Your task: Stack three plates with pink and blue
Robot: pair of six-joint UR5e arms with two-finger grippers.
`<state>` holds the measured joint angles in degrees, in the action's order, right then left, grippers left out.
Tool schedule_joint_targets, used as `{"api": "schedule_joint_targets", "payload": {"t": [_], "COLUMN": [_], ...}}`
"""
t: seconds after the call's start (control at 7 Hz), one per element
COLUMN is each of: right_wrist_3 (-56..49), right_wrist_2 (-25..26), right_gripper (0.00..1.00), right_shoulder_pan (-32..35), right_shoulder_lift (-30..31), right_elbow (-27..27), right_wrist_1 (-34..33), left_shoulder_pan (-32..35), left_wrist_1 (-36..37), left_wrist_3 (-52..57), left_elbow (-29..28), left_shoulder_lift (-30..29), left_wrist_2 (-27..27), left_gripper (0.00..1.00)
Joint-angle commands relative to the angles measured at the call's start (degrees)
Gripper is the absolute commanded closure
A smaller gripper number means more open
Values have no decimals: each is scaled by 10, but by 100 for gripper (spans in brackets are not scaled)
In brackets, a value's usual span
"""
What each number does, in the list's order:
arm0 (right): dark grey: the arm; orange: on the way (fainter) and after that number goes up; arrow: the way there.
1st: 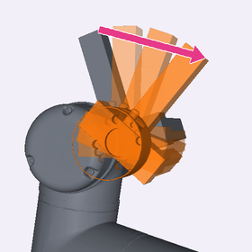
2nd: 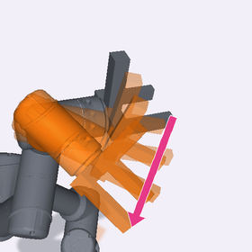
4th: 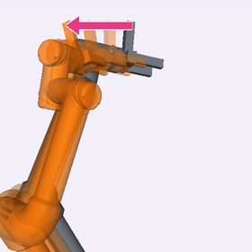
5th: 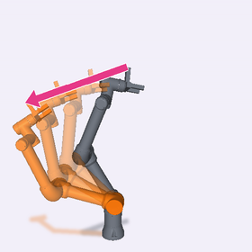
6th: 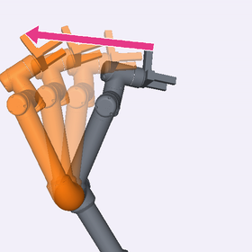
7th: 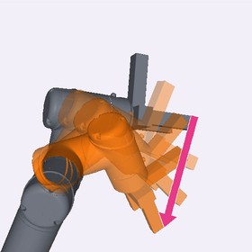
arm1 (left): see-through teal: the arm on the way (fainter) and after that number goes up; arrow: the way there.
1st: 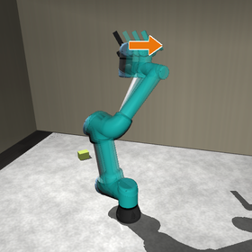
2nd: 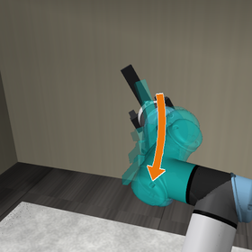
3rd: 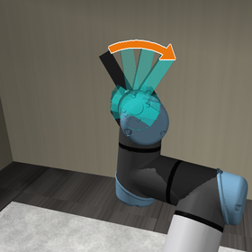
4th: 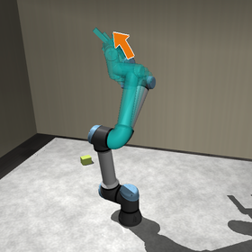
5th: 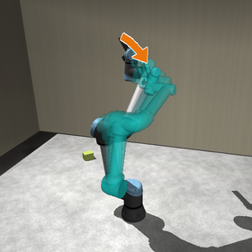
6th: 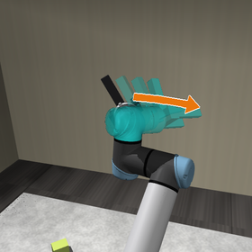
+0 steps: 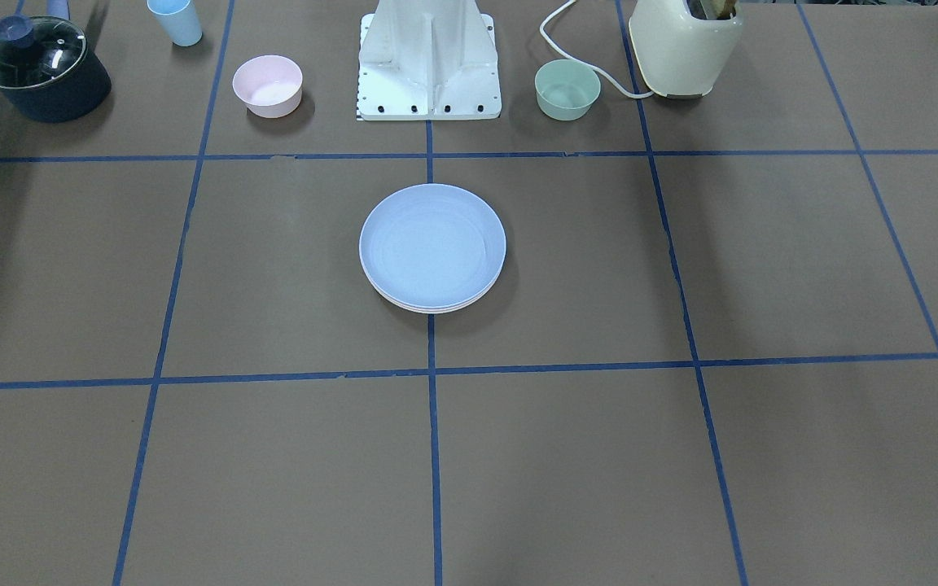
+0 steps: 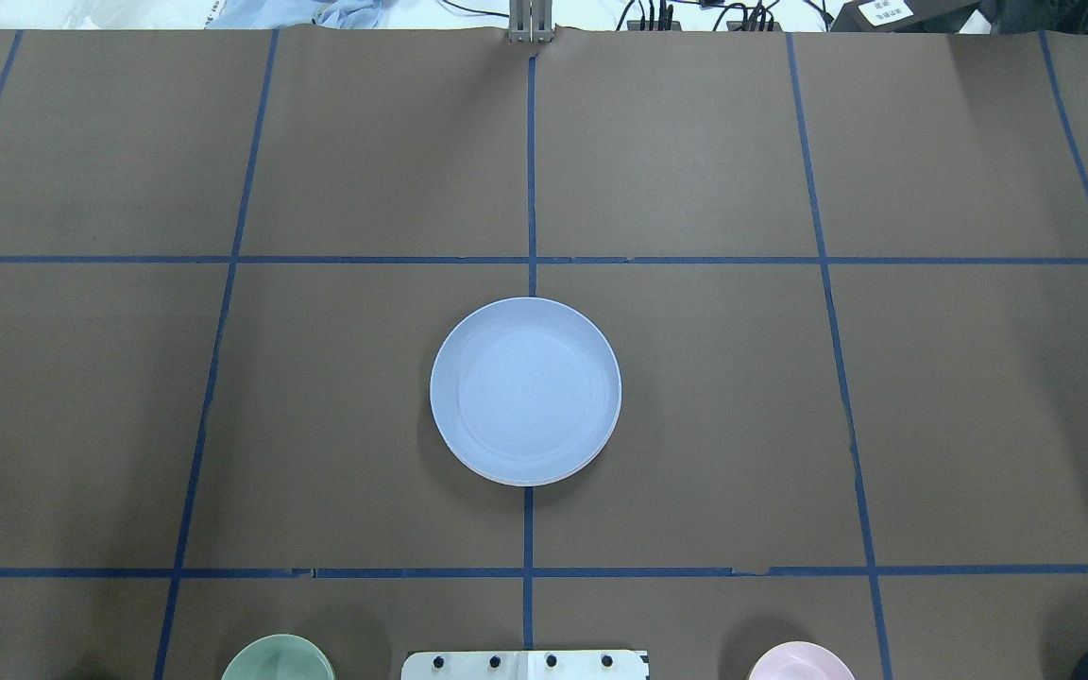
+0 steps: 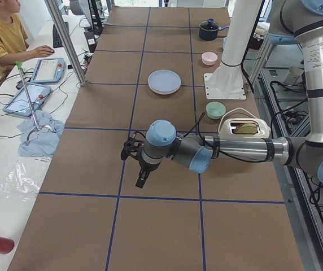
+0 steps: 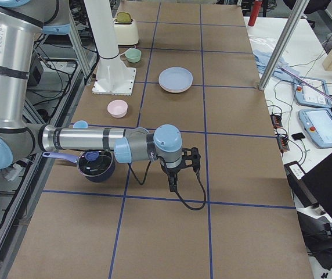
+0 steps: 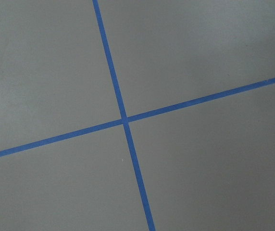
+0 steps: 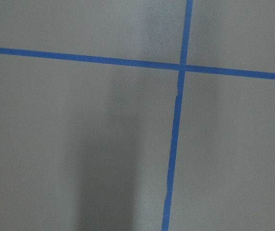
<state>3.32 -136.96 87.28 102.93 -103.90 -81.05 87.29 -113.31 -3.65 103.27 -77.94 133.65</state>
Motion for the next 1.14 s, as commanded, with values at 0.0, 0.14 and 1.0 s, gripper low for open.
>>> {"api": "schedule_joint_targets", "payload": {"t": [0.0, 0.14, 1.0], "right_wrist_3": [1, 1, 2], "right_wrist_2": [3, 3, -2], "right_gripper": [0, 0, 0], "right_shoulder_pan": [0, 0, 18], "right_shoulder_lift": [-3, -3, -62], "right_elbow": [4, 4, 45], "right_wrist_1": [1, -2, -7], "left_shoulder_pan": [1, 1, 25], "left_wrist_1": [-1, 0, 7], "left_wrist_3": [-4, -5, -4], "left_elbow": [1, 3, 33], "left_shoulder_lift": [-4, -6, -2], "left_wrist_2": [1, 0, 0], "left_gripper": [1, 1, 1]}}
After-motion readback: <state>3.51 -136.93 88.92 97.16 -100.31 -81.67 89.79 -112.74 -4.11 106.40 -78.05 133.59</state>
